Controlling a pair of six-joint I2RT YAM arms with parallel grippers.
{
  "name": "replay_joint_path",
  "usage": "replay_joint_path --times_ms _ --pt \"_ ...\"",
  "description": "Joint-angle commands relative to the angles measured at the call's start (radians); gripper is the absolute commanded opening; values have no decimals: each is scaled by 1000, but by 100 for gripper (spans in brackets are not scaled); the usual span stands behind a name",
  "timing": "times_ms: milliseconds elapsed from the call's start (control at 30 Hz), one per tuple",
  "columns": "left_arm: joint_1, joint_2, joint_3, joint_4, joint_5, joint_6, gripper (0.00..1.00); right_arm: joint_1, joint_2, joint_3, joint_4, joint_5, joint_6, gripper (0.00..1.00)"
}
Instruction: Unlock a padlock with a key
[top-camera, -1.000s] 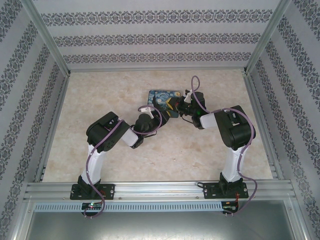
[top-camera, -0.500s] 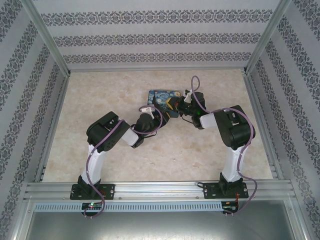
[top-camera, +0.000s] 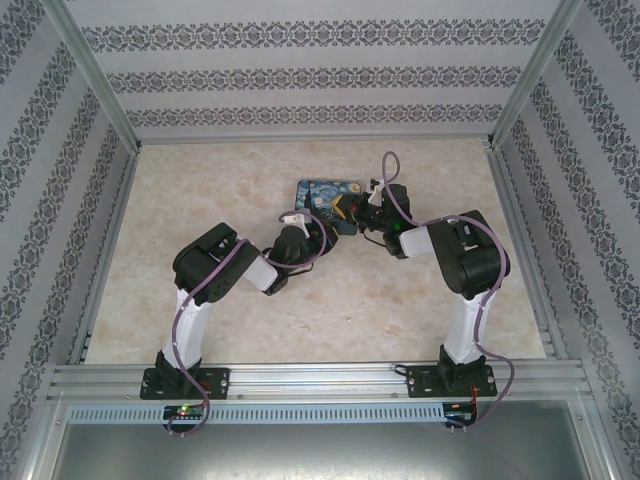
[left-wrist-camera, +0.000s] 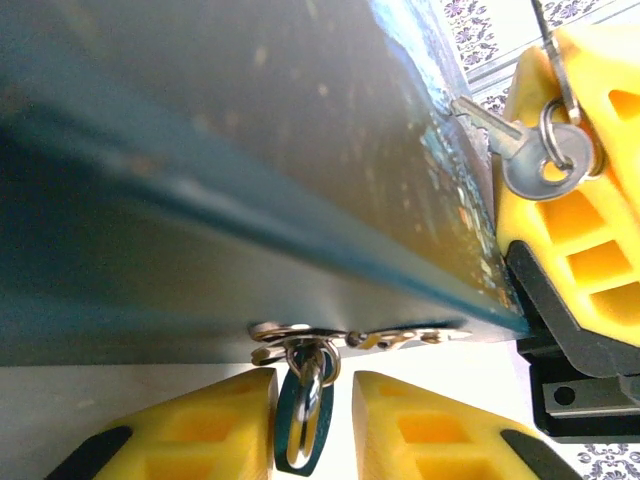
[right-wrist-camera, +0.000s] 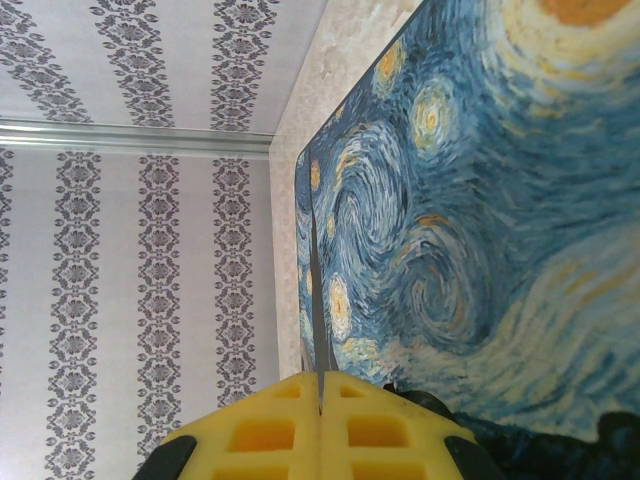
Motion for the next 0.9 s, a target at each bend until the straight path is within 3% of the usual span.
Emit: replay_joint_path --times_ms 0,433,867 --pt "-6 13 8 -94 -1 4 22 8 24 -9 16 -4 6 0" --pt "11 3 -13 -88 15 -32 0 -7 -28 10 4 -24 6 0" --pt "40 -116 -141 -93 43 -101 0 -14 -298 -240 9 -57 -51 0"
